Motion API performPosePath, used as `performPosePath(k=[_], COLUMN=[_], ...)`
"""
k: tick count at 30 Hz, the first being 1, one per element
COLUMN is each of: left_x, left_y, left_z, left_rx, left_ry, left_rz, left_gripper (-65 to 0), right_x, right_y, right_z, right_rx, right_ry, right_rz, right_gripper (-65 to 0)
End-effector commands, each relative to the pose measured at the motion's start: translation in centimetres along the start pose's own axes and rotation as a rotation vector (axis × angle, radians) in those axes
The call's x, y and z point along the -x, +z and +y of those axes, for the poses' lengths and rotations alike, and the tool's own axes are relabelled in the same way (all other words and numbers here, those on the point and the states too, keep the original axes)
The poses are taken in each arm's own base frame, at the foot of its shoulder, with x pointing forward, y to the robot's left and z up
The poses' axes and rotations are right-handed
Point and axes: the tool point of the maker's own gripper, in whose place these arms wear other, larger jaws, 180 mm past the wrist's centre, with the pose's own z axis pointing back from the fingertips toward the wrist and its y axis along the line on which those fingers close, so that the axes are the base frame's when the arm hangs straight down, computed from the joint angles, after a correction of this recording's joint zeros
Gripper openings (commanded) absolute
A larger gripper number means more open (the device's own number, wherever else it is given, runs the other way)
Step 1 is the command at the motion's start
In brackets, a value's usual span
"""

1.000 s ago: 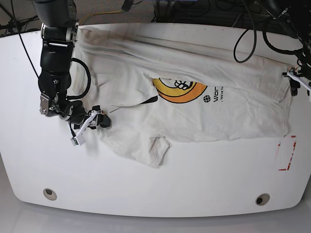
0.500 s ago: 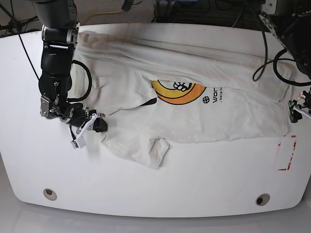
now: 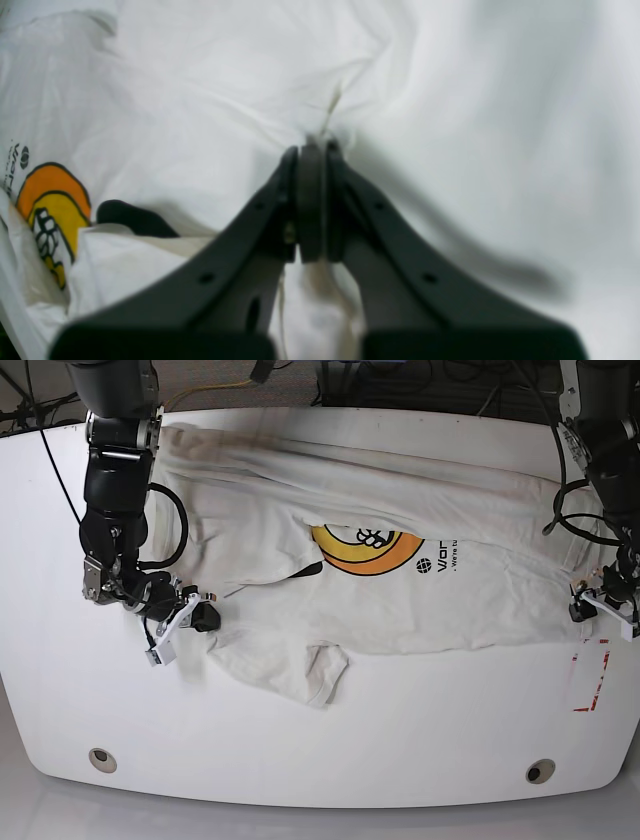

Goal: Fold the T-shirt properly
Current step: 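Move both grippers to the shirt's side edges and grasp them, then fold the grasped edge with both grippers over onto the shirt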

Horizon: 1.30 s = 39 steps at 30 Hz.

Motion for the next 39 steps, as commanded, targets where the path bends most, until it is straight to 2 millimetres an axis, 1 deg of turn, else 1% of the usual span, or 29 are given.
performPosePath(k=[1,5,9,12,15,16,18,19,21,22,23,25,26,28,29,30,32,34,37,39], left_x=[-2.7,-2.5,-2.7,-3.0,-3.2,-3.1,-3.1,-3.3,-4.1,-4.4,-4.8,-4.9,-5.1,-5.9,-7.0,-7.6,-8.4,-9.4,-10.3,-11.1], left_y=[0.1,-0.8,-1.7,-1.9,-2.4,-2.7,-2.7,-2.7,-2.6,-2.6,-2.5,-2.5,-2.4,-2.1,-1.7,-1.4,-0.7,0.1,1.4,2.4], left_z=[0.2,0.1,-1.3,-1.9,-3.3,-3.9,-4.0,-4.0,-3.9,-3.7,-3.3,-3.1,-3.2,-3.6,-4.0,-4.3,-4.6,-5.2,-6.1,-6.9], left_rx=[0.005,-0.009,0.014,0.022,0.047,0.052,0.054,0.054,0.05,0.041,0.019,-0.001,0.001,0.018,0.028,0.034,0.038,0.044,0.069,0.094], left_ry=[0.008,0.042,-0.005,-0.019,-0.009,-0.005,-0.003,-0.003,0.003,0.007,0.014,0.011,0.006,-0.015,-0.033,-0.051,-0.085,-0.125,-0.14,-0.15], left_rz=[-0.072,-0.08,-0.069,-0.068,-0.076,-0.076,-0.079,-0.089,-0.132,-0.151,-0.173,-0.18,-0.182,-0.19,-0.209,-0.218,-0.233,-0.258,-0.291,-0.319], left_gripper=[-17.4,-17.2,-17.2,-17.8,-19.0,-22.6,-31.5,-37.6,-52.4,-57.2,-63.9,-65.0,-65.0,-65.0,-65.0,-65.0,-65.0,-65.0,-65.0,-65.0], right_x=[-3.0,-3.0,-3.1,-3.1,-3.1,-3.1,-3.2,-3.4,-3.9,-4.0,-4.2,-4.7,-5.1,-5.2,-5.3,-5.6,-6.1,-6.8,-8.3,-8.9], right_y=[0.7,0.7,0.7,0.7,0.7,0.7,0.8,0.8,1.0,1.0,1.0,1.1,1.3,1.4,1.6,2.1,2.6,3.2,4.2,4.7], right_z=[0.1,0.1,0.1,0.1,0.1,0.1,0.1,0.2,0.4,0.4,0.5,0.5,0.5,0.3,0.1,-0.4,-0.8,-0.5,0.4,0.8], right_rx=[-0.009,-0.009,-0.009,-0.009,-0.009,-0.009,-0.009,-0.009,-0.009,-0.009,-0.009,-0.008,-0.006,-0.002,0.005,0.018,0.033,0.039,0.051,0.058], right_ry=[0.027,0.027,0.028,0.028,0.028,0.028,0.03,0.035,0.049,0.052,0.055,0.063,0.069,0.074,0.081,0.09,0.107,0.139,0.21,0.245], right_rz=[-0.077,-0.077,-0.078,-0.078,-0.078,-0.078,-0.08,-0.084,-0.096,-0.098,-0.101,-0.109,-0.113,-0.1,-0.087,-0.077,-0.066,-0.069,-0.085,-0.082], right_gripper=[-65.0,-65.0,-65.0,-65.0,-65.0,-65.0,-65.0,-65.0,-65.0,-65.0,-65.0,-65.0,-65.0,-65.0,-65.0,-65.0,-65.0,-65.0,-65.0,-65.0])
